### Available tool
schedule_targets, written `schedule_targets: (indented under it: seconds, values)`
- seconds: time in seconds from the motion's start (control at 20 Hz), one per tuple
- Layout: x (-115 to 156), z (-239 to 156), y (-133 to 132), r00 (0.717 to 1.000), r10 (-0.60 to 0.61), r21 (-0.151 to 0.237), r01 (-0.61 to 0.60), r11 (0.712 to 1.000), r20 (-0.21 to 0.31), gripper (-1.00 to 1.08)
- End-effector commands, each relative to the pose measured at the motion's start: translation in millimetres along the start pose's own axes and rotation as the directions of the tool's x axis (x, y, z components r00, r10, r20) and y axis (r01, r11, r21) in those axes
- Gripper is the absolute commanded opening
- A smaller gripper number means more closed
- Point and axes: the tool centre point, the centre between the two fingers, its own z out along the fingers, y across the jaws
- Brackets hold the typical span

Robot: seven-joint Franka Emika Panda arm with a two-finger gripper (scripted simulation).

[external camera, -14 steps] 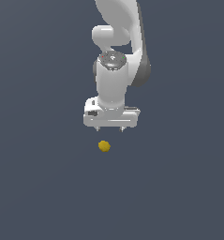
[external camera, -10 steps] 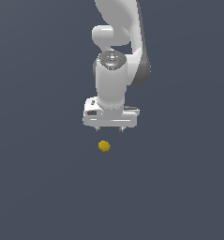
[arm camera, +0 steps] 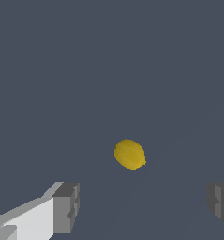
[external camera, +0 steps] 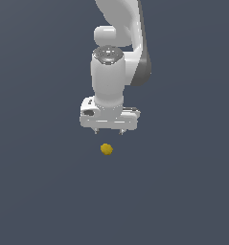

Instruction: Pick up the object and move it to a goal position.

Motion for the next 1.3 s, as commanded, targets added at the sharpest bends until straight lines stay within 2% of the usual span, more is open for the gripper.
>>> schedule_targets:
  seconds: [0.0,0.3,0.85,1.25]
  values:
    - [0,2,0,1.000,-0.003,0.000,0.003,1.000,0.002,1.00]
    - [-1,24,3,0.999,-0.042,0.002,0.042,0.999,0.015,1.00]
    - [-13,103,14,0.982,-0.178,0.024,0.177,0.984,0.061,1.00]
    - [-17,118,17,0.977,-0.203,0.031,0.201,0.979,0.070,1.00]
